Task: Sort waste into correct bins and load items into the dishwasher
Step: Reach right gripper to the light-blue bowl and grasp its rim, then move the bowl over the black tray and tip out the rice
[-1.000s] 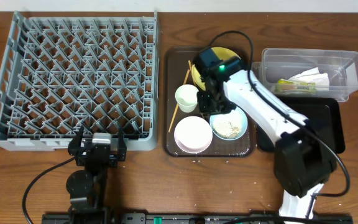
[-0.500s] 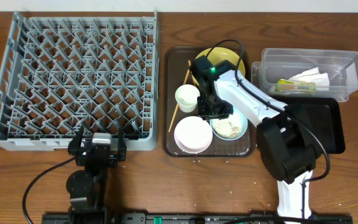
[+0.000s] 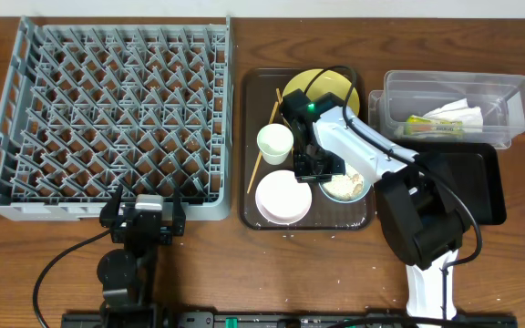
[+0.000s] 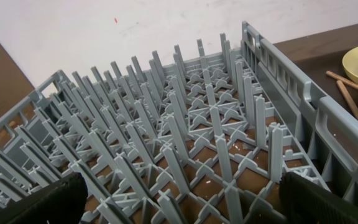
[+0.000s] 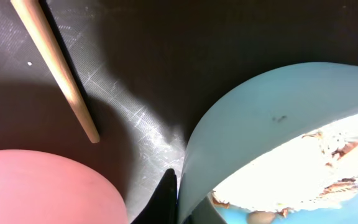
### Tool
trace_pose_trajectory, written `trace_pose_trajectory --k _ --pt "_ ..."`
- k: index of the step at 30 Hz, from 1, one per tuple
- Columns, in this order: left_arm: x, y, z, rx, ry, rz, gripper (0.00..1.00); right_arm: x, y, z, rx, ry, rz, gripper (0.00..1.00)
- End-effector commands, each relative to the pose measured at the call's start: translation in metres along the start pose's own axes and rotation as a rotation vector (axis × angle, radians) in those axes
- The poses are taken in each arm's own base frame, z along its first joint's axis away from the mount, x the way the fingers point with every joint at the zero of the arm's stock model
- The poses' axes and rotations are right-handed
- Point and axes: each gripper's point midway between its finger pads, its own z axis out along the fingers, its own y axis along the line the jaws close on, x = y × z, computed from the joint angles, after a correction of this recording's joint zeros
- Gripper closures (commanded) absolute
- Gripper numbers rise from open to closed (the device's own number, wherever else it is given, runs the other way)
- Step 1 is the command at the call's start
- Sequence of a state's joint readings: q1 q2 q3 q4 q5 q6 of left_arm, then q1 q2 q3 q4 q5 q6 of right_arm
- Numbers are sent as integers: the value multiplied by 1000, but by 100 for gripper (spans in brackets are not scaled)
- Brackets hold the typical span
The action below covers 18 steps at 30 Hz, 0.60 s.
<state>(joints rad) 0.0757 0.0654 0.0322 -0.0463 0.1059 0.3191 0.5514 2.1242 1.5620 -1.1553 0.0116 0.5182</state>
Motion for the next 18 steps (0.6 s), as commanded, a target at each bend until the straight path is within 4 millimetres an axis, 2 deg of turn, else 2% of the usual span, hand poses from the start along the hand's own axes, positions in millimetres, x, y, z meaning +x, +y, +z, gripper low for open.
trace_pose_trajectory --k 1,4,6,11,14,18 --pt "15 -7 2 27 36 11 1 2 1 0 7 -4 -43 99" --pt "15 -7 2 28 36 11 1 2 0 -12 0 -18 -57 99" --pt "15 -7 2 27 36 11 1 2 -1 -28 -17 -47 -77 99" --pt "15 -7 2 27 36 11 1 4 -9 -82 -108 -157 -97 99" --pt "15 -7 2 27 36 11 1 4 -27 -114 -163 -221 -79 99" --pt "15 -7 2 27 36 11 1 8 -67 -145 -189 -287 -42 99"
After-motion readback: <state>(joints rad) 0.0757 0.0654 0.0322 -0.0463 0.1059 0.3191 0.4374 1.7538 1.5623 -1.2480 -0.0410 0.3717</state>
